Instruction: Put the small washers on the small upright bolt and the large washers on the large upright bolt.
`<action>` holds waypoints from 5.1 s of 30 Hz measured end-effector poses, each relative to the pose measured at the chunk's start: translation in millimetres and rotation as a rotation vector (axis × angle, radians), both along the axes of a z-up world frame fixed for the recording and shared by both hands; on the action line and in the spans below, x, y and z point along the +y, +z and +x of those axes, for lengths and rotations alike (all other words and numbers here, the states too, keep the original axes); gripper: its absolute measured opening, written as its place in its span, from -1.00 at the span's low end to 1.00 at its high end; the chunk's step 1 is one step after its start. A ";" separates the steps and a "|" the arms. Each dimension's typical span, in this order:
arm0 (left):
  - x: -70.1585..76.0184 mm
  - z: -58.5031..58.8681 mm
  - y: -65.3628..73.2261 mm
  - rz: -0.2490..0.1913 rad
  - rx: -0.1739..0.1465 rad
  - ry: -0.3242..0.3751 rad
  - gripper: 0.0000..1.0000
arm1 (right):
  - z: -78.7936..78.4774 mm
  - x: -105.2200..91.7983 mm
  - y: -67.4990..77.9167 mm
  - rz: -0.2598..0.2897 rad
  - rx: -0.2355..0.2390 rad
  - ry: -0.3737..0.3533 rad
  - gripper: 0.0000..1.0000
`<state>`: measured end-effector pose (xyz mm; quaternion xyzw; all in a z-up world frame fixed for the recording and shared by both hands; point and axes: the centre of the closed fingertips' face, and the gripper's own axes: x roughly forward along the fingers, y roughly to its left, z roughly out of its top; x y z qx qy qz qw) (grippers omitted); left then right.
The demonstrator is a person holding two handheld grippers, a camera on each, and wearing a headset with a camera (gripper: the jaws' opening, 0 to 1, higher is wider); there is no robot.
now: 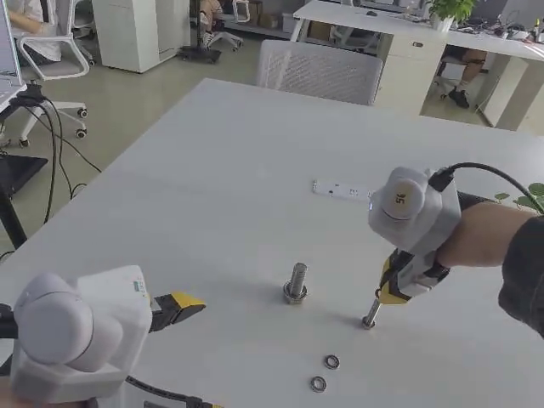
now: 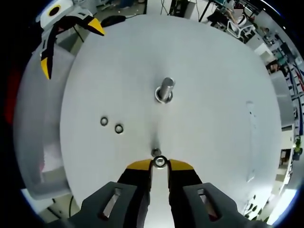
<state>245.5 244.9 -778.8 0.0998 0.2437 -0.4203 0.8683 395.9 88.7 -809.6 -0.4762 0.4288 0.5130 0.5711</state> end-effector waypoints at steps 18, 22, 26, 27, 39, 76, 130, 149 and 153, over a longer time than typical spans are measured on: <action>2.7 0.8 -1.8 0.001 0.005 0.004 0.66 | -0.6 -0.6 -13.2 -0.011 0.026 -0.005 -0.72; 2.8 0.9 -2.2 0.002 0.006 0.004 0.66 | -0.4 -0.3 -18.3 -0.014 0.033 -0.007 -0.72; 2.7 1.0 -2.8 0.003 0.008 0.005 0.66 | -0.6 0.0 -25.3 -0.016 0.042 -0.012 -0.72; 2.8 1.1 -3.0 0.004 0.008 0.006 0.66 | -0.9 0.1 -26.6 -0.015 0.043 -0.012 -0.72; 2.9 0.7 -4.2 0.007 0.012 0.008 0.66 | -4.1 -1.6 -45.2 -0.019 0.066 -0.021 -0.72; 4.9 -1.1 -4.4 0.010 0.017 0.011 0.65 | -4.3 -1.9 -53.3 -0.023 0.060 -0.035 -0.61; -12.5 0.9 5.8 0.012 -0.012 -0.046 0.65 | -58.8 -42.4 -27.1 0.066 0.058 -0.174 -0.19; -12.9 -4.2 8.1 0.010 -0.019 -0.050 0.65 | -79.0 5.2 -27.9 0.106 0.071 -0.079 -0.29; -12.3 -4.9 7.9 0.009 -0.018 -0.045 0.65 | -79.2 14.8 -31.8 0.098 0.075 -0.049 -0.33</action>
